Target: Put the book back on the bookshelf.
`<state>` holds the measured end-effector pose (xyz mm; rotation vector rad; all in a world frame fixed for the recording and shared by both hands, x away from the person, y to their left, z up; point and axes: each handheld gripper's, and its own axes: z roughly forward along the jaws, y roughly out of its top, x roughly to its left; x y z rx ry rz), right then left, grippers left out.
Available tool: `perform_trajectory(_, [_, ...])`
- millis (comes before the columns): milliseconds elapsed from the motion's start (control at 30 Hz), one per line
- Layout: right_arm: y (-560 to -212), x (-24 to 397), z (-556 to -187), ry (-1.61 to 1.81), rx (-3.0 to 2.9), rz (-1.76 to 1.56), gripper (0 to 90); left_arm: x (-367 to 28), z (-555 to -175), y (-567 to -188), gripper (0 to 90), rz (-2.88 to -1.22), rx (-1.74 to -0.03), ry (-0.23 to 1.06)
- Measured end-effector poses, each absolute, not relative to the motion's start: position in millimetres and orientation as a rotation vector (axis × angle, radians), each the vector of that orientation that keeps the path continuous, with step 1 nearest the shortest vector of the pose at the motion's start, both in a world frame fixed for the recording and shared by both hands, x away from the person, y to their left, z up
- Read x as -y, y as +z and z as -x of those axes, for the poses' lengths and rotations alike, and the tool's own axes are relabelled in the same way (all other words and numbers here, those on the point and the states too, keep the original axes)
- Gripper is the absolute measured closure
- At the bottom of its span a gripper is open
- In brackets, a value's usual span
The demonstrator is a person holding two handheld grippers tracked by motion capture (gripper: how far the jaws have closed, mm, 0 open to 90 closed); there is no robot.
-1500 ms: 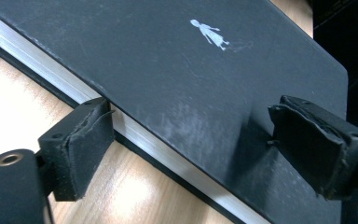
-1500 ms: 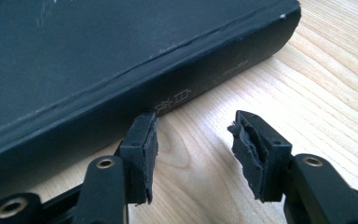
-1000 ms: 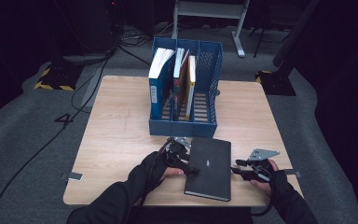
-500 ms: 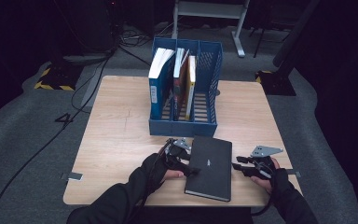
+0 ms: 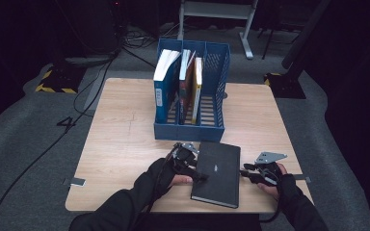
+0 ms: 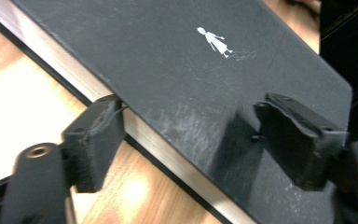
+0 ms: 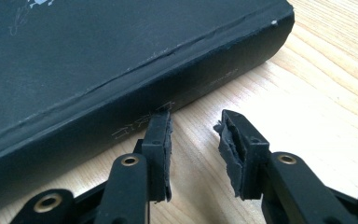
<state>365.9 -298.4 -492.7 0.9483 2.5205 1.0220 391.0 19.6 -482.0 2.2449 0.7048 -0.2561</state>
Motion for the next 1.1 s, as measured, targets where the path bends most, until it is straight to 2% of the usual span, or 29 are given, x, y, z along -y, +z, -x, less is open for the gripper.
perform_trajectory(167, [-493.4,299.2,-365.6,1.032,-2.516,-0.944,64.5,-19.0,-389.6,-479.7,18.1,-2.257,-0.702,-0.235])
perform_trajectory(367, [-494.5,300.7,-365.8,1.054,-2.516,-0.943,65.0,-26.1,-390.4,-477.6,31.5,-2.211,-0.706,-0.215])
perform_trajectory(600, [-495.2,302.4,-366.5,1.079,-2.517,-0.952,65.0,-29.1,-384.5,-474.3,34.3,-2.181,-0.665,-0.151])
perform_trajectory(733, [-495.5,303.5,-366.8,1.092,-2.517,-0.955,65.0,-30.9,-375.4,-468.0,36.5,-2.136,-0.62,-0.059])
perform_trajectory(933, [-495.4,303.4,-367.0,1.091,-2.516,-0.96,64.9,-33.0,-372.6,-464.1,38.5,-2.106,-0.601,-0.041])
perform_trajectory(1000, [-495.7,303.6,-367.2,1.096,-2.513,-0.966,64.9,-35.3,-371.6,-462.0,43.2,-2.08,-0.592,-0.037])
perform_trajectory(1100, [-496.1,304.3,-368.1,1.112,-2.514,-0.973,64.7,-34.9,-370.0,-458.4,44.1,-2.07,-0.578,-0.024])
